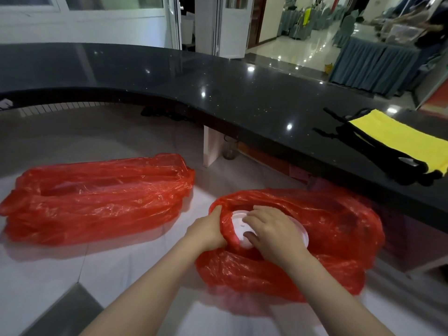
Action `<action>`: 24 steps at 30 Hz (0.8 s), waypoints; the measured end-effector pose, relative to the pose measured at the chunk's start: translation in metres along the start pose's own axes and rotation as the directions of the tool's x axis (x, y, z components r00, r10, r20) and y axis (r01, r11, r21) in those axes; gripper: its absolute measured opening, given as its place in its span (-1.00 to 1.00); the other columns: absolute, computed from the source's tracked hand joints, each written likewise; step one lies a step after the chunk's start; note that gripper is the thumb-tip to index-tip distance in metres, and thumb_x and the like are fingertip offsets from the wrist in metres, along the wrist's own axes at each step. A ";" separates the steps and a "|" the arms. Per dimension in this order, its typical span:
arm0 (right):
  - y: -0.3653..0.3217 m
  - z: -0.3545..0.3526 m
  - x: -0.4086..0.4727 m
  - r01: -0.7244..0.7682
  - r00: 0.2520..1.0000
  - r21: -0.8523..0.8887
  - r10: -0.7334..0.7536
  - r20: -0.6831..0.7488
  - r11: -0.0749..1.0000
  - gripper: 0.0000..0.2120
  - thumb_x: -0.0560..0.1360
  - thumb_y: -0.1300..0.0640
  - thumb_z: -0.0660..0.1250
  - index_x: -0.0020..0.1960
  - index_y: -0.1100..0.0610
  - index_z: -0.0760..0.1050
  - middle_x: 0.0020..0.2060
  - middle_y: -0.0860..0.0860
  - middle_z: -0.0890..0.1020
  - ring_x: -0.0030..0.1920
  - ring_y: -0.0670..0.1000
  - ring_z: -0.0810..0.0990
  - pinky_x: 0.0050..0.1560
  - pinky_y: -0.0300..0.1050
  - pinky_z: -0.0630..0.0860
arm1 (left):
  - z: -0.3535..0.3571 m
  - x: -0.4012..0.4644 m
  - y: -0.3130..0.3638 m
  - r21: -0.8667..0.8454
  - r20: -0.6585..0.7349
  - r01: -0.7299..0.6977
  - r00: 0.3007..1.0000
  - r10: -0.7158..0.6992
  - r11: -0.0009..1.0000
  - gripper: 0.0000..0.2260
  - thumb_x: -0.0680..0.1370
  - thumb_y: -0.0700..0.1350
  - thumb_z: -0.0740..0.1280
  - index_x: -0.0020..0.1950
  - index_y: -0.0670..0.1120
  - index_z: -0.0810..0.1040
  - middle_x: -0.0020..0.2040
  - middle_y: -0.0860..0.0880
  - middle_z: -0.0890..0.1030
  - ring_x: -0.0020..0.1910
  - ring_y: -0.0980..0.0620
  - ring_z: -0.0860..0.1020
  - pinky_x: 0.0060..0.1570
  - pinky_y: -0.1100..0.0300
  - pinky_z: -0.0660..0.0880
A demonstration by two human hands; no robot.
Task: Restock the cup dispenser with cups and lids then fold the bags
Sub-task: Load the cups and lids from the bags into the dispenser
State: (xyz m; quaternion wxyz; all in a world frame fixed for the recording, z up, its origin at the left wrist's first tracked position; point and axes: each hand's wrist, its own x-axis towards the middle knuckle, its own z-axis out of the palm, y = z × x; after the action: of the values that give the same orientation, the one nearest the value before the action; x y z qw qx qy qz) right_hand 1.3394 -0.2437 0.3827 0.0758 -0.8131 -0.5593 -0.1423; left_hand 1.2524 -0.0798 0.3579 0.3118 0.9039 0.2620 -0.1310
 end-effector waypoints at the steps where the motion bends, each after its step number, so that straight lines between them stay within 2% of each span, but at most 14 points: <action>1: -0.004 -0.001 0.000 0.033 0.999 -0.050 -0.032 0.026 0.998 -0.88 0.25 0.04 0.47 -0.24 0.05 0.64 -0.28 -0.03 0.65 -0.18 0.11 0.64 -0.16 -0.04 0.58 | -0.001 -0.001 0.001 0.024 0.004 0.007 1.000 -0.007 1.000 -0.02 0.26 -0.02 0.39 0.56 0.07 -0.08 0.32 -0.12 0.50 0.21 -0.16 0.51 0.18 -0.03 0.48; 2: -0.008 -0.001 0.000 0.050 0.996 -0.106 -0.042 0.079 0.993 -0.93 0.25 0.03 0.42 -0.29 0.01 0.62 -0.34 -0.07 0.61 -0.25 0.06 0.60 -0.25 -0.08 0.54 | -0.002 -0.002 0.003 0.047 0.008 0.015 1.000 -0.015 0.999 -0.04 0.22 0.01 0.37 0.55 0.07 -0.04 0.29 -0.10 0.51 0.20 -0.16 0.51 0.17 -0.03 0.48; 4: -0.014 0.002 -0.002 0.062 0.983 -0.193 -0.026 0.183 0.979 -0.91 0.19 0.02 0.49 -0.34 -0.04 0.61 -0.40 -0.11 0.56 -0.32 0.01 0.54 -0.31 -0.11 0.47 | -0.002 -0.003 0.005 0.079 0.015 0.022 1.000 -0.023 0.997 -0.09 0.22 0.02 0.36 0.52 0.05 0.03 0.22 -0.08 0.55 0.13 -0.14 0.53 0.09 0.01 0.50; 8: -0.022 0.001 -0.005 0.069 0.976 -0.173 -0.031 0.213 0.982 -0.85 0.09 0.00 0.50 -0.38 -0.03 0.58 -0.44 -0.12 0.55 -0.36 0.01 0.51 -0.29 -0.06 0.45 | 0.000 -0.003 0.004 0.048 -0.004 0.010 1.000 -0.010 0.999 -0.14 0.34 -0.08 0.38 0.54 -0.06 0.01 0.20 -0.13 0.56 0.10 -0.13 0.55 -0.11 0.15 0.43; 12: -0.025 0.003 -0.008 0.097 0.961 -0.286 -0.015 0.275 0.953 -0.76 0.02 0.10 0.52 -0.34 -0.01 0.58 -0.42 -0.09 0.56 -0.37 0.01 0.55 -0.23 -0.05 0.52 | 0.004 -0.003 0.003 0.052 0.005 0.024 1.000 -0.024 0.998 -0.12 0.40 -0.21 0.35 0.57 -0.05 -0.13 0.24 -0.18 0.54 0.13 -0.15 0.55 -0.02 0.13 0.47; 16: -0.028 0.005 -0.007 0.053 0.974 -0.375 0.035 0.223 0.925 -0.75 0.06 0.16 0.56 -0.30 0.03 0.60 -0.43 -0.05 0.56 -0.36 0.05 0.58 -0.13 0.06 0.60 | 0.006 -0.003 0.002 0.049 0.038 -0.013 0.999 0.011 0.999 -0.15 0.43 -0.24 0.31 0.57 0.00 -0.12 0.25 -0.18 0.53 0.14 -0.16 0.54 0.06 0.11 0.49; 21: -0.031 0.005 -0.004 0.043 0.964 -0.421 0.074 0.256 0.906 -0.76 0.11 0.13 0.58 -0.26 0.02 0.62 -0.43 -0.04 0.56 -0.37 0.04 0.57 -0.09 0.14 0.61 | 0.003 -0.007 -0.002 0.004 0.050 -0.057 0.997 0.057 0.998 -0.13 0.43 -0.29 0.30 0.57 0.09 -0.13 0.31 -0.14 0.50 0.14 -0.12 0.54 0.05 0.17 0.48; 24: -0.025 0.004 -0.005 0.058 0.964 -0.425 0.061 0.259 0.903 -0.74 0.06 0.16 0.60 -0.29 0.02 0.63 -0.44 -0.04 0.57 -0.38 0.04 0.58 -0.08 0.17 0.60 | -0.001 -0.011 -0.005 -0.017 0.015 -0.105 0.994 0.105 0.994 -0.13 0.43 -0.29 0.31 0.56 0.14 -0.11 0.42 -0.15 0.37 0.25 -0.15 0.49 0.18 0.11 0.46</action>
State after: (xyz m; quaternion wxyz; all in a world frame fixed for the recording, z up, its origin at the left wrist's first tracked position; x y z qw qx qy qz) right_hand 1.3147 -0.2382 0.3766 -0.1807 -0.8219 -0.5187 -0.1512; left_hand 1.2405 -0.0802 0.3602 0.3279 0.9127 0.2125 -0.1196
